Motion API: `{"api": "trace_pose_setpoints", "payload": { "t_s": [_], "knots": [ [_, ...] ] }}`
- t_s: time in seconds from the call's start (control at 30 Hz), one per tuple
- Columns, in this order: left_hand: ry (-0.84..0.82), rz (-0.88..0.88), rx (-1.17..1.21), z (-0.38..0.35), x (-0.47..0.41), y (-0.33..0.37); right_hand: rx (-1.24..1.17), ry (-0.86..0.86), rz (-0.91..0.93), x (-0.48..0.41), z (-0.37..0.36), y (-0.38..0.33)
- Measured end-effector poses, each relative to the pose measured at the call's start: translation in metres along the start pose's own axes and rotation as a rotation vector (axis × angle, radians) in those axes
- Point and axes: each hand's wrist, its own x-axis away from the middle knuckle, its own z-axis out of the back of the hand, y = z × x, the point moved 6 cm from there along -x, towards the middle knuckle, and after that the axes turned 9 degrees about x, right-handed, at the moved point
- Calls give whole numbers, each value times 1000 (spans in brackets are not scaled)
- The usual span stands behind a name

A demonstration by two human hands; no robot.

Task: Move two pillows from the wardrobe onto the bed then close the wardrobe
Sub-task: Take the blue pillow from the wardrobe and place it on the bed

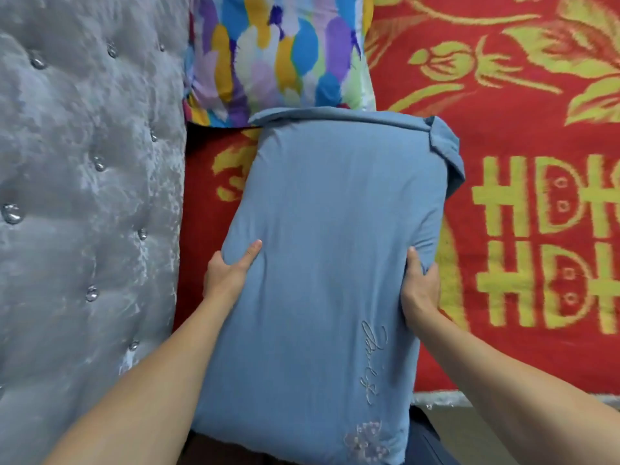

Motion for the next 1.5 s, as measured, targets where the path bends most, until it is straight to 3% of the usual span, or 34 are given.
{"api": "trace_pose_setpoints", "payload": {
  "t_s": [0.17, 0.3, 0.4, 0.47, 0.57, 0.63, 0.7, 0.93, 1.1, 1.33, 1.5],
  "knots": [
    [93, -63, 118, 47, -7, 15, 13, -81, 170, 14, -21, -74],
    [128, -50, 109, 73, -49, 20, 153, -334, 267, 3, -77, -124],
    [115, -68, -186, 70, -74, 17, 405, -437, 327, -5, -112, -123],
    [143, -135, -440, 54, -67, 14, 583, -302, 403, -4, -115, -119],
    [227, -310, -592, 29, -34, 9, 689, 55, 890, 29, -111, -149],
    [234, -396, -656, 20, -27, 1, 721, 78, 1200, 52, -128, -167],
    [215, -395, -688, 16, -38, -9, 805, -7, 1305, 55, -153, -174],
    [156, -356, -818, -2, -64, -22, 955, -87, 1252, 24, -185, -155],
    [36, -295, -828, 10, -50, -14, 1052, -205, 1149, 42, -157, -129],
    [-210, -230, -965, 26, 38, -22, 1245, -522, 949, 79, -86, -52],
    [-299, -142, -944, 34, 116, -50, 1392, -601, 994, 99, -38, -33]
  ]
}}
